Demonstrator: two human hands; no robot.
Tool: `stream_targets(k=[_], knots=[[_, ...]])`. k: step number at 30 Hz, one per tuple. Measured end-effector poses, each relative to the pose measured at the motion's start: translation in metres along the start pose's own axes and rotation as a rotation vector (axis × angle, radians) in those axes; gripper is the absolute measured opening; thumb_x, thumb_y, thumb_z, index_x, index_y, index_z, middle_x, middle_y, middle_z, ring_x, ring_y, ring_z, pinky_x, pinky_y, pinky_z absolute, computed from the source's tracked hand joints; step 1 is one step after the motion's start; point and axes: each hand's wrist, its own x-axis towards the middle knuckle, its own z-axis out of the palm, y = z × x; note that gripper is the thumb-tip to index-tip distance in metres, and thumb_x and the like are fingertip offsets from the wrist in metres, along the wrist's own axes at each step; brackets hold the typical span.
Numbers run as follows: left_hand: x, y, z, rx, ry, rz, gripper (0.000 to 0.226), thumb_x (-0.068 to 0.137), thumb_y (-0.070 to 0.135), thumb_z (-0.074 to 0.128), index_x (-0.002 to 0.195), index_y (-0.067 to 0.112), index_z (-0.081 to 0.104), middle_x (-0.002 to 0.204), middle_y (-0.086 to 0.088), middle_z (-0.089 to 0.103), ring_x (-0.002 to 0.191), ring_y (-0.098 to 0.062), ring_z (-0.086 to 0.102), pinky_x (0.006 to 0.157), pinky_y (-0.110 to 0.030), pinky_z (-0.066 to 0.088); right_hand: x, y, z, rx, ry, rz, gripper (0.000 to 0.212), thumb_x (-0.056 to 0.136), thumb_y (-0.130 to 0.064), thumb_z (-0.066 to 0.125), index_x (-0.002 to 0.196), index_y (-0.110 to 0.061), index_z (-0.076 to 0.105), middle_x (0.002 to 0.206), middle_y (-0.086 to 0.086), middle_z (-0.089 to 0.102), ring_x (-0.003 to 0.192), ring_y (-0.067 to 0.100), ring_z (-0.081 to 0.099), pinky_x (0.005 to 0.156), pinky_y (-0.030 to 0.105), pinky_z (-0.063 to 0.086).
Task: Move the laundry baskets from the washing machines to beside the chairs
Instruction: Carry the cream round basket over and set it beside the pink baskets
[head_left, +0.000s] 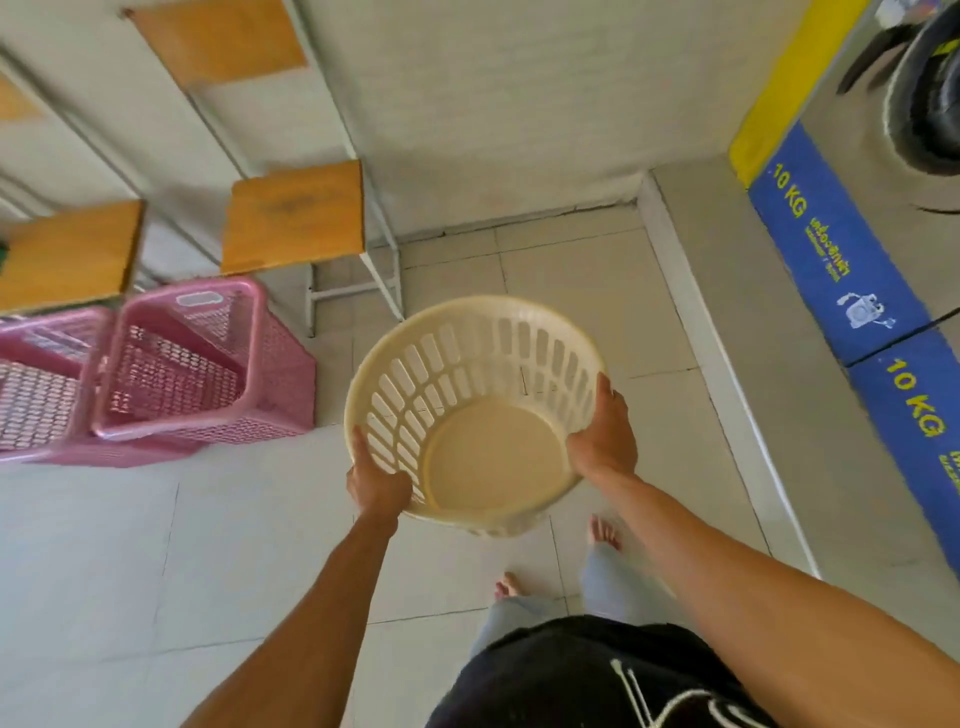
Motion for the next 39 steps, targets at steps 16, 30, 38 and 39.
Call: stream_targets(k=[16,30,38,39], knots=[[0.127,-0.004,-0.13,-0.152,0.24,-0.289,0.101,0.075,0.0,0.051,0.151,0.052,0.01,0.111,-0.008,0.053,0.088,-0.031,0.063,0.069,-0.046,0.061,0.066,-0.22,0.123,-0.167,-0.279,-0.29,0.096,0.076,-0.003,0.056,0.156,-0.035,0.013,0.149,-0.002,0.036,0.117,0.028,0.057,0.071,0.034,0.047],[0.276,-0.013,-0.162,-0.12,0.089,-0.289,0.105,0.077,-0.002,0.059,0.152,0.051,0.008,0.108,-0.003,0.047,0.096,-0.027,0.056,0.075,-0.046,0.06,0.1,-0.297,0.204,-0.21,-0.213,-0.169,0.092,0.081,-0.004,0.06,0.157,-0.031,0.015,0.153,-0.001,0.038,0.127,0.028,0.053,0.084,0.038,0.048],[0.344,-0.013,-0.164,0.001,-0.026,-0.263,0.107,0.077,-0.002,0.058,0.153,0.051,0.004,0.112,-0.006,0.051,0.098,-0.026,0.056,0.079,-0.044,0.06,0.121,-0.296,0.245,-0.169,-0.162,-0.021,0.092,0.076,-0.003,0.057,0.154,-0.035,0.022,0.152,0.0,0.044,0.129,0.032,0.053,0.097,0.047,0.049],[0.354,-0.014,-0.159,0.01,-0.032,-0.263,0.107,0.076,-0.002,0.058,0.152,0.052,0.004,0.112,-0.006,0.052,0.098,-0.027,0.057,0.078,-0.044,0.059,0.127,-0.295,0.252,-0.167,-0.157,-0.011,0.091,0.075,-0.003,0.057,0.154,-0.035,0.023,0.151,0.0,0.046,0.129,0.032,0.053,0.097,0.047,0.048]])
